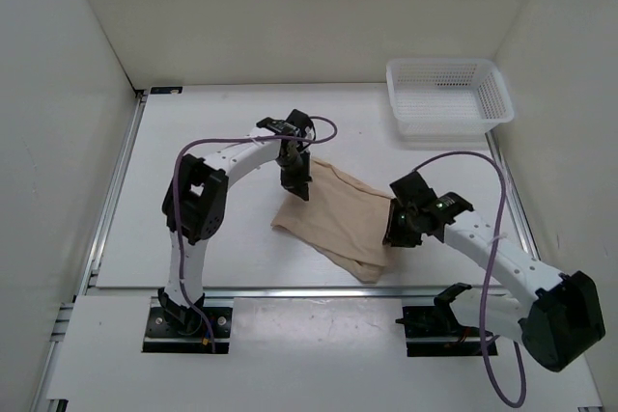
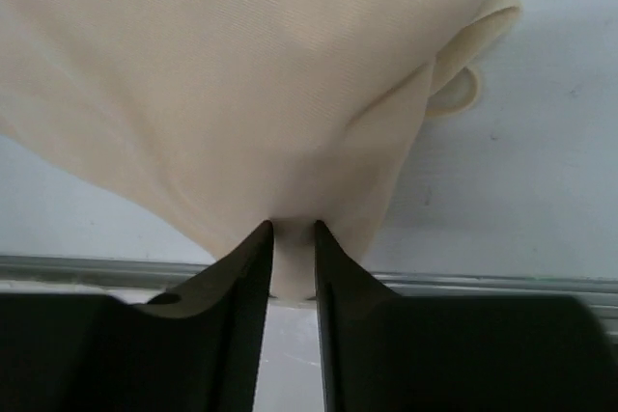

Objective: Fold and stack the trousers
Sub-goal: Fold the trousers

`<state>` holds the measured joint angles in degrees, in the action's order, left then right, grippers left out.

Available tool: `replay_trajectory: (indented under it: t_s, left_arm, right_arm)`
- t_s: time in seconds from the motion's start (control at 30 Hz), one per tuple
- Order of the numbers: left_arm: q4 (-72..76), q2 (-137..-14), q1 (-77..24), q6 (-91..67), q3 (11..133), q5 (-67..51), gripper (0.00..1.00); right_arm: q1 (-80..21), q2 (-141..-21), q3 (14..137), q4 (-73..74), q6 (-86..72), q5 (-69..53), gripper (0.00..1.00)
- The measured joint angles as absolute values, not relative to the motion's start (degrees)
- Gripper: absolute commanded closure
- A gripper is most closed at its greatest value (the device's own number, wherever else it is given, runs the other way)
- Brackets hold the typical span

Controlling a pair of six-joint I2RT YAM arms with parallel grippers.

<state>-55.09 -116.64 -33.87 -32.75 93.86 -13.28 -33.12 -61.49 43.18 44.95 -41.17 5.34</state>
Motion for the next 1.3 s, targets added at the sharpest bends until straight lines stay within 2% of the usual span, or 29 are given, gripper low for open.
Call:
replay_trajectory:
  t_s: [0.07,0.13,0.23,0.4,0.6,0.63,0.73,0.83,0.93,1.07,1.17,1.3]
  left_arm:
    - [-54.63,-119.28,-33.80,-32.49,94.43,-13.21,0.87]
    - [-54.48,-121.71,-33.47,-32.32,93.95,-13.10,0.87]
    - [-53.28,-122.04,-32.58,-32.56,90.04,-14.24,0.87]
    - [-50.72,-115.33,-29.36,-34.17,79.66,-15.07,0.88]
    - [-51.64,-104.38,-27.09,-36.16,67.77,-12.62,0.86]
    - [-52.36,-102.30,-27.11,-36.42,67.09,-12.43,0.86]
    - [-53.89,-97.03,-27.14,-36.84,68.10,-12.05,0.80]
    - [-55.02,-95.39,-27.22,-37.10,74.17,-11.55,0.80]
    - [-54.78,-98.35,-27.22,-36.97,82.35,-10.98,0.82]
    - [-54.15,-108.68,-27.22,-36.23,92.29,-10.44,0.85]
    - [-54.46,-114.02,-27.33,-35.83,92.86,-9.98,0.85]
    - [-55.31,-111.72,-28.16,-35.73,85.93,-9.17,0.84]
  right_arm:
    - [-33.12,-64.47,42.15,42.78,-41.58,4.71,0.94]
    - [-33.28,-68.73,41.10,40.86,-41.98,4.54,1.00]
    - [-33.52,-73.71,38.68,38.83,-42.89,4.78,1.00]
    - [-33.45,-75.68,38.26,39.03,-45.54,4.99,1.00]
    - [-33.63,-80.40,46.33,41.91,-45.12,6.52,1.00]
    - [-33.80,-80.75,48.62,42.59,-44.56,7.05,0.97]
    - [-34.41,-80.84,56.82,44.03,-42.48,8.14,0.90]
    - [-34.89,-81.65,64.62,43.97,-40.21,9.61,0.90]
    - [-35.00,-85.41,69.41,43.42,-38.63,11.27,0.90]
    - [-34.35,-95.55,72.18,42.98,-36.95,12.36,0.90]
    - [-33.95,-100.79,72.18,43.81,-36.62,12.53,0.93]
    - [-34.39,-96.36,68.51,43.64,-36.64,12.47,0.91]
